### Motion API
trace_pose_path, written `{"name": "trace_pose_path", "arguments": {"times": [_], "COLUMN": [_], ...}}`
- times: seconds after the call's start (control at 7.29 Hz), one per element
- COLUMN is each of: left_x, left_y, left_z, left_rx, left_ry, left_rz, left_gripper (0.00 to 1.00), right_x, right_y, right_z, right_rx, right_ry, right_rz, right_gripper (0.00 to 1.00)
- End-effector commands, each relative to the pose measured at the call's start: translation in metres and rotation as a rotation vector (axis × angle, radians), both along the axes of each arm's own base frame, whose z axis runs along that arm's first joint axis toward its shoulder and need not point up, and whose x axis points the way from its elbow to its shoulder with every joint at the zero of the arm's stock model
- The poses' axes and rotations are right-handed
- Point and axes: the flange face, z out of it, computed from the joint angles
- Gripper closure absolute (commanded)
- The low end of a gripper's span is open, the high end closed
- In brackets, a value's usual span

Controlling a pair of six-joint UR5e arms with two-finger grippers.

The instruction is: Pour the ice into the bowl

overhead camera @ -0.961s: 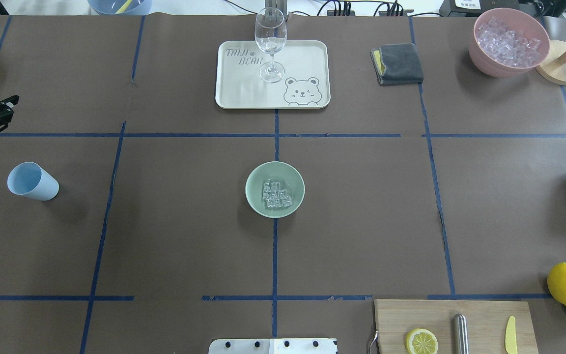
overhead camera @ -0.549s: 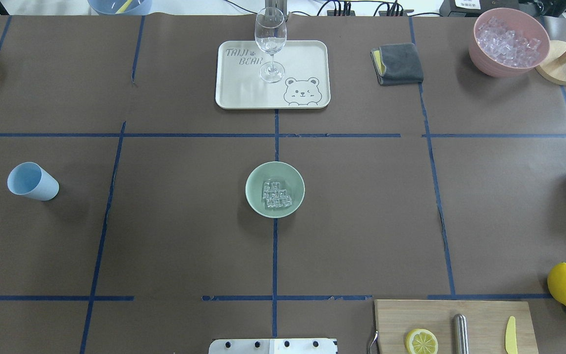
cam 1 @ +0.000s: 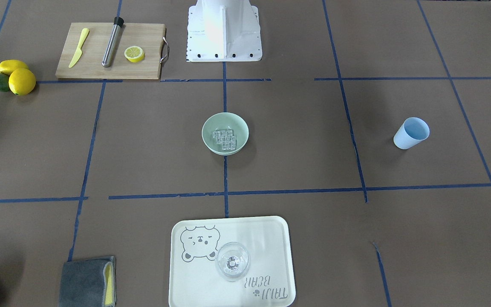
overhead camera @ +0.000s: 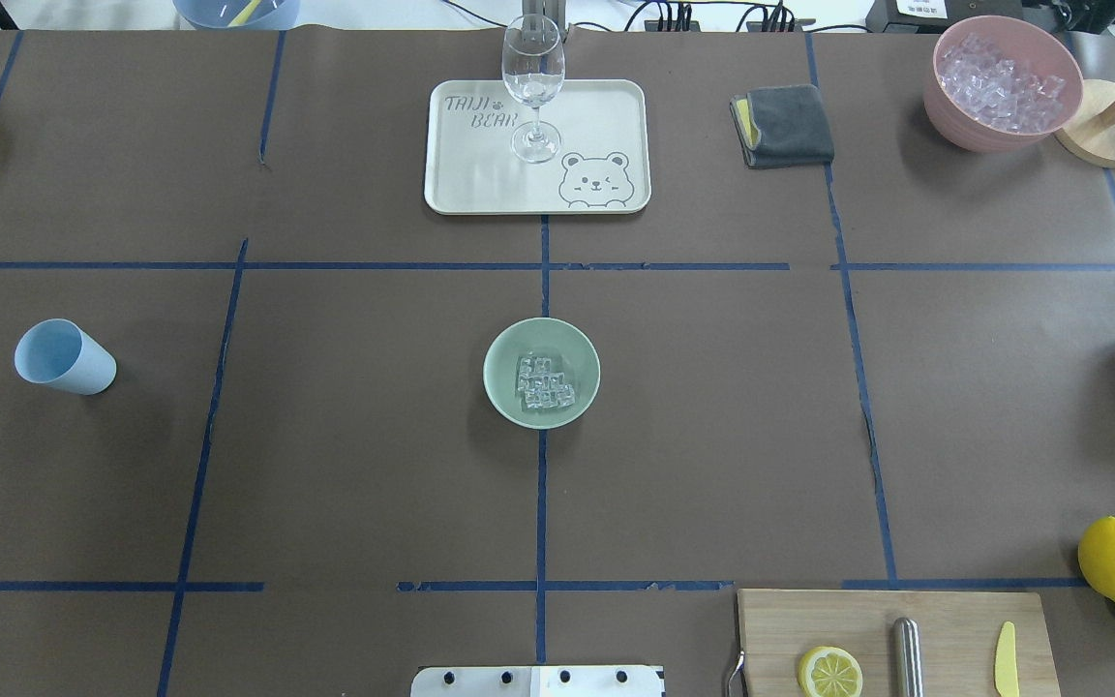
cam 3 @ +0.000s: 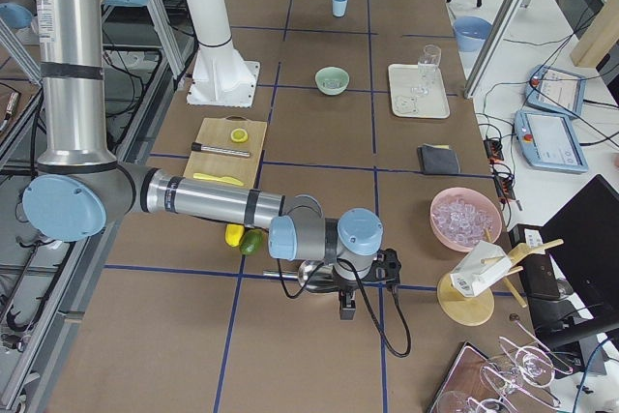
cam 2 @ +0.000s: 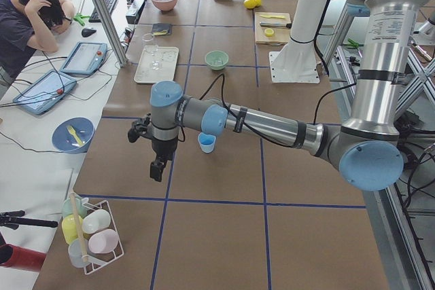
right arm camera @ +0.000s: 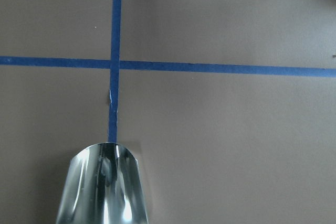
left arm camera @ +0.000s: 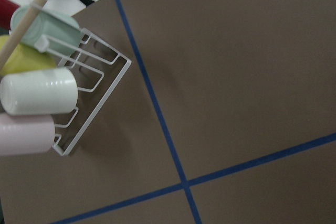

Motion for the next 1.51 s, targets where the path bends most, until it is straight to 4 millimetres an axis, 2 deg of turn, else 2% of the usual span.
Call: {"name": "trace_pose_path", "arguments": {"times": [0.0, 0.14, 0.27, 0.41, 0.55, 0.82, 1.1, 1.37], "left_x": [-0.023, -0.024, -0.023, -0.023, -0.023, -0.023, -0.023, -0.023], "left_y": [0.06, 0.062, 0.059, 0.06, 0.059, 0.057, 0.057, 0.057], "left_z": [0.052, 0.052, 0.05, 0.049, 0.048, 0.048, 0.049, 0.049], "left_rx": [-0.136, -0.135, -0.132, -0.129, -0.126, -0.105, -0.098, -0.097], "left_ry": [0.189, 0.184, 0.183, 0.183, 0.186, 0.186, 0.181, 0.181], "left_rz": [-0.053, -0.053, -0.052, -0.051, -0.051, -0.049, -0.049, -0.049], "left_gripper": [0.0, 0.0, 0.0, 0.0, 0.0, 0.0, 0.0, 0.0], "right_x": [-0.002, -0.017, -0.036, -0.088, -0.121, -0.19, -0.287, -0.383], "right_y": [-0.017, -0.024, -0.023, -0.031, -0.033, -0.012, 0.01, 0.012], "right_z": [-0.023, -0.041, -0.071, -0.104, -0.137, -0.216, -0.293, -0.384], "right_rx": [0.048, 0.106, 0.212, 0.319, 0.314, 0.292, 0.228, 0.147], "right_ry": [-0.008, -0.01, -0.03, -0.053, -0.08, -0.137, -0.168, -0.152], "right_rz": [-0.003, -0.028, -0.062, -0.148, -0.136, -0.1, -0.024, -0.007], "right_gripper": [0.0, 0.0, 0.0, 0.0, 0.0, 0.0, 0.0, 0.0]}}
